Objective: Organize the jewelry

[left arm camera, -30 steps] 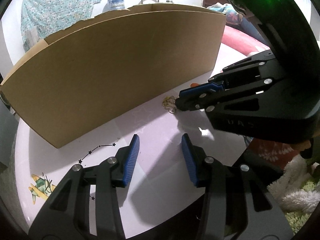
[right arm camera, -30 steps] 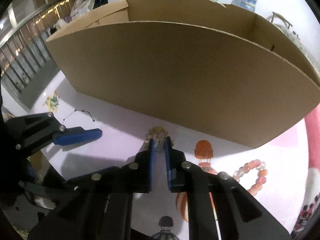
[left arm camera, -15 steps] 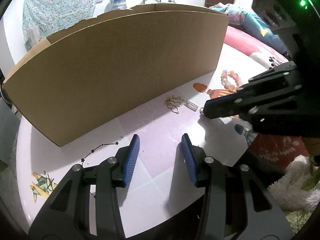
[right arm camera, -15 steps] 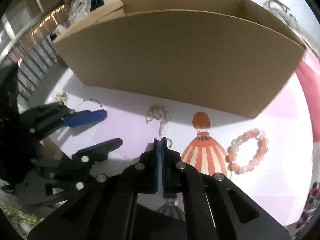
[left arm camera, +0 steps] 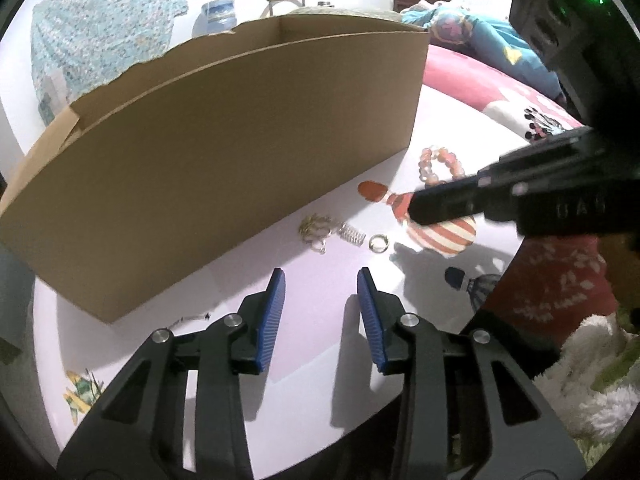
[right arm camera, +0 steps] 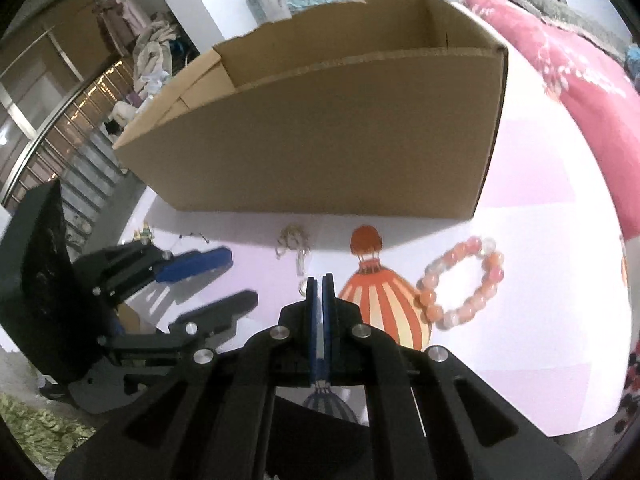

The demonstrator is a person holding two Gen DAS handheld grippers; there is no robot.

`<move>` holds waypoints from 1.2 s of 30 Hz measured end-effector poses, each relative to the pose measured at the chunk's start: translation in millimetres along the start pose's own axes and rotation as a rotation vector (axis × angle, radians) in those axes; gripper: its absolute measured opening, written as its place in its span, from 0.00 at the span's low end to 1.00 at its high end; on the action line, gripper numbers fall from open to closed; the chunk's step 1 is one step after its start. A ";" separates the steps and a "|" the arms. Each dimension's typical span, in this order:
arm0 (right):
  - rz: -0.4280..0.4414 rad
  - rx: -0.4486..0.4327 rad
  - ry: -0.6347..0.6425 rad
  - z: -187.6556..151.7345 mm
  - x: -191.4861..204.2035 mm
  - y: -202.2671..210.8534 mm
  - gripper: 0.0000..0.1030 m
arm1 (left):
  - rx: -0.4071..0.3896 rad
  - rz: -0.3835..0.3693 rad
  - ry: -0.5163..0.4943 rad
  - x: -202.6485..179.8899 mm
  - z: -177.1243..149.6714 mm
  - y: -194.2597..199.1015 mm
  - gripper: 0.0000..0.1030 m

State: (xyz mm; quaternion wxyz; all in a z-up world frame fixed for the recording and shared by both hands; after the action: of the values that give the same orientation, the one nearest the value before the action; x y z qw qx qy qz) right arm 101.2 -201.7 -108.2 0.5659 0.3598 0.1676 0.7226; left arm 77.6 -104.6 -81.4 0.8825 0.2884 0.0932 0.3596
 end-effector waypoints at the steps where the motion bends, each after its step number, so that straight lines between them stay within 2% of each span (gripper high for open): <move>1: -0.001 0.002 -0.002 -2.5 3.3 -2.9 0.03 | 0.001 0.005 -0.005 -0.3 1.5 -1.7 0.33; 7: 0.017 0.010 -0.016 -8.0 1.8 -3.2 0.04 | 0.005 0.015 -0.020 0.4 12.8 -14.1 0.27; 11: 0.008 0.010 -0.024 -11.6 -3.3 -3.4 0.04 | -0.021 -0.067 0.008 -8.3 23.8 -9.6 0.27; 16: -0.002 0.008 -0.051 -14.5 -16.1 0.4 0.04 | 0.017 -0.136 -0.001 -24.9 19.7 -16.4 0.24; 21: -0.008 0.000 -0.067 -14.6 -20.6 -0.3 0.04 | 0.052 -0.144 -0.009 -31.5 11.8 -25.5 0.20; 25: -0.011 -0.007 -0.074 -15.7 -21.8 -0.4 0.04 | 0.038 -0.138 -0.031 -32.0 13.2 -29.5 0.19; 30: -0.017 -0.019 -0.082 -14.7 -23.3 3.2 0.04 | 0.029 -0.123 -0.064 -32.3 12.5 -28.1 0.11; 36: -0.019 -0.025 -0.078 -12.9 -28.7 8.7 0.04 | 0.020 -0.114 -0.068 -28.8 10.1 -22.4 0.10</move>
State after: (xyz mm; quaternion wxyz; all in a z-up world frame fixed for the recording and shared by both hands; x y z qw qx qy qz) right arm 88.8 -229.2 -120.9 0.5833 0.3792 0.1397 0.7046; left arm 73.5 -141.7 -87.3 0.9014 0.3033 0.0829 0.2977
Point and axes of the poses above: each gripper's, at about its wrist camera, not at the fingertips, and y roughly against the way its jaws point, x to its left, z to its top, the point moved 8 cm from there along -y, roughly the way its jaws point, and after that the axes turned 15 degrees about -x, right-handed, at the moved point
